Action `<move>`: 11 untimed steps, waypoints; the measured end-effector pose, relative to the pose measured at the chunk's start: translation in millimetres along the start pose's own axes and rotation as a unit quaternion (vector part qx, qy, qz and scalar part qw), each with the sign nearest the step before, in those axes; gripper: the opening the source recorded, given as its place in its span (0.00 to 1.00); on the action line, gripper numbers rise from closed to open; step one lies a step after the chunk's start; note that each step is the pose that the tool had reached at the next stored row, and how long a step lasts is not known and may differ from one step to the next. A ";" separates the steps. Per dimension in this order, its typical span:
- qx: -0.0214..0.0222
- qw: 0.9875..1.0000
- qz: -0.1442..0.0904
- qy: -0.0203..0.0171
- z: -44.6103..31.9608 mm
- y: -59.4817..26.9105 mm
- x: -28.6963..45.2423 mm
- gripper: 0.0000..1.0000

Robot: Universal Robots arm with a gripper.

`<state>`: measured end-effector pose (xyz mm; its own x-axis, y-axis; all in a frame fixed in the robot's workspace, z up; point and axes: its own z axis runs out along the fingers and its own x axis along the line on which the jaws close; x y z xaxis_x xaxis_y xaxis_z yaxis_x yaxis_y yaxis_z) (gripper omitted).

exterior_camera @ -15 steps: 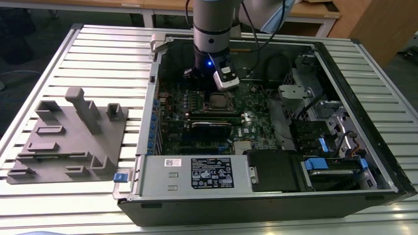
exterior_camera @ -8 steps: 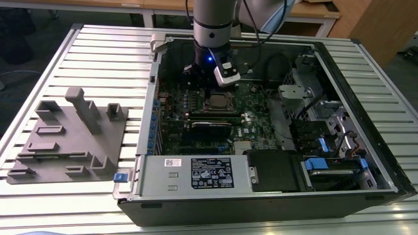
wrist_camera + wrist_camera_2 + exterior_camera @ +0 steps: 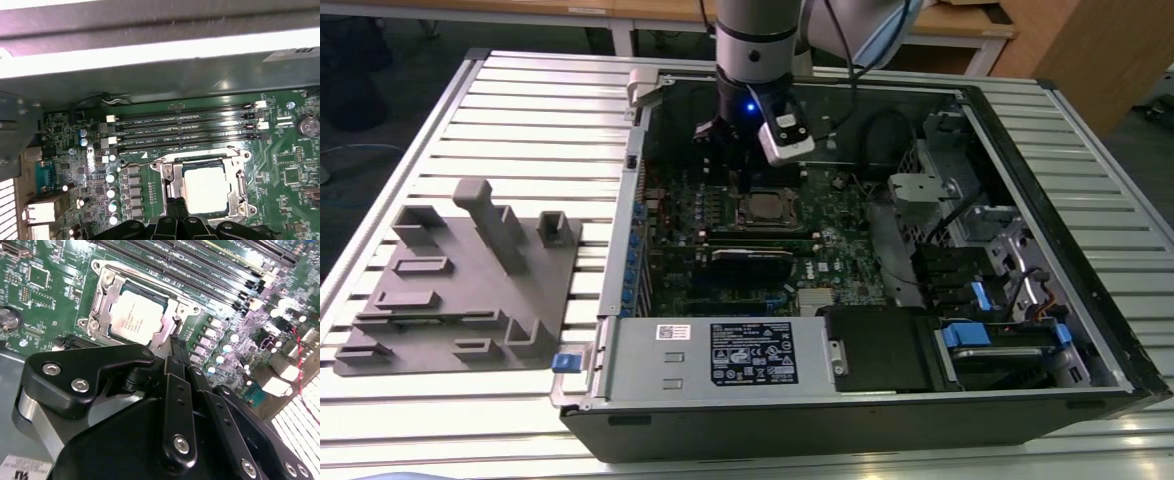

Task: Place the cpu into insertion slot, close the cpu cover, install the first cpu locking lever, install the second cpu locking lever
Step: 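Close the cpu cover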

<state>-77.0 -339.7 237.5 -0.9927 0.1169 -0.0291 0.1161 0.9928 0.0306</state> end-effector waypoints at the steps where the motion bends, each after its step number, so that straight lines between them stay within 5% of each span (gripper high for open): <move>1: 0.000 1.000 0.000 0.000 -2.1 0.0 0.0 0.11; 7: 0.000 1.000 0.000 0.000 -13.4 0.4 -0.4 0.11; 11: 0.000 1.000 0.000 0.000 -14.1 0.4 -0.4 0.11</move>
<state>-77.1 -339.7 251.6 -0.9927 0.1169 -0.0293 0.1160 0.9928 0.0307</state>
